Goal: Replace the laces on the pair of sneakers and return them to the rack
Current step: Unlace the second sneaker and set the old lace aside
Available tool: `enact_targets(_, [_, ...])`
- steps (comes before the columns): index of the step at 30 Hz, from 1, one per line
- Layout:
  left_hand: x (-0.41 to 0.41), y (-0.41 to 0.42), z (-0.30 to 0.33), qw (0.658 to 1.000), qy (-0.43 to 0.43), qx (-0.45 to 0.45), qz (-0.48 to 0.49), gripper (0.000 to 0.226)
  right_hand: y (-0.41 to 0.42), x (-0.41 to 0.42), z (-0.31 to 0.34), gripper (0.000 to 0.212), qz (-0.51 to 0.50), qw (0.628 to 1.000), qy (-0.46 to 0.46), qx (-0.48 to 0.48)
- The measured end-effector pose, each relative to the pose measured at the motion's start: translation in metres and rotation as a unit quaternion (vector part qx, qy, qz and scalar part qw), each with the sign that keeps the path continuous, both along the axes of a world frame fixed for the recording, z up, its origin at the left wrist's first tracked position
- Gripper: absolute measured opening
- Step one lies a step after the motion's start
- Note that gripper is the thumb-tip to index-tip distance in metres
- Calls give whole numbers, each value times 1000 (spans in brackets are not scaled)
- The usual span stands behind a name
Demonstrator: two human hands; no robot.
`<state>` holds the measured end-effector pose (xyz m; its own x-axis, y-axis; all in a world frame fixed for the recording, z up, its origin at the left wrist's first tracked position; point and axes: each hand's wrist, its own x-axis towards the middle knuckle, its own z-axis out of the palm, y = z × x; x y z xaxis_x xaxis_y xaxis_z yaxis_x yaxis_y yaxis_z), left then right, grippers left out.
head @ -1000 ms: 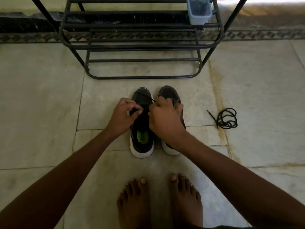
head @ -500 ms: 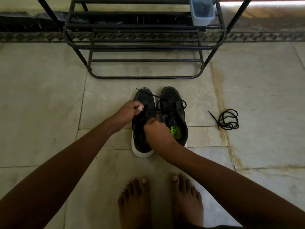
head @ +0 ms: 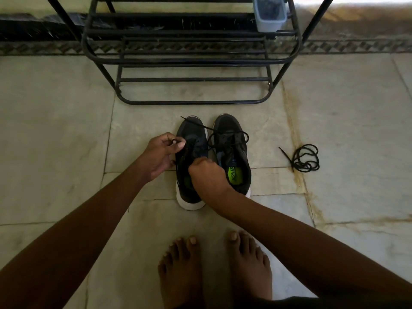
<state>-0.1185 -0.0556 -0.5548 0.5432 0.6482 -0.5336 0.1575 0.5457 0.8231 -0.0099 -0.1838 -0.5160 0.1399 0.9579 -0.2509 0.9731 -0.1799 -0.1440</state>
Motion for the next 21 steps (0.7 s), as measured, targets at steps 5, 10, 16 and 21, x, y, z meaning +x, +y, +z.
enact_targets(5, [0,1,3,958,116,231,-123,29,-2,0,-5,15,3,1000,3,-10])
enact_targets(10, [7,0,1,885,156,416,-136,10,-1,4,-9,26,2,1000,-1,-7])
enact_targets(16, [19,1,-5,916,247,313,43,15,-2,5,-8,29,11,999,5,-37])
enact_targets(21, [16,10,12,981,62,-36,179,22,-3,7,-6,30,8,998,13,-57])
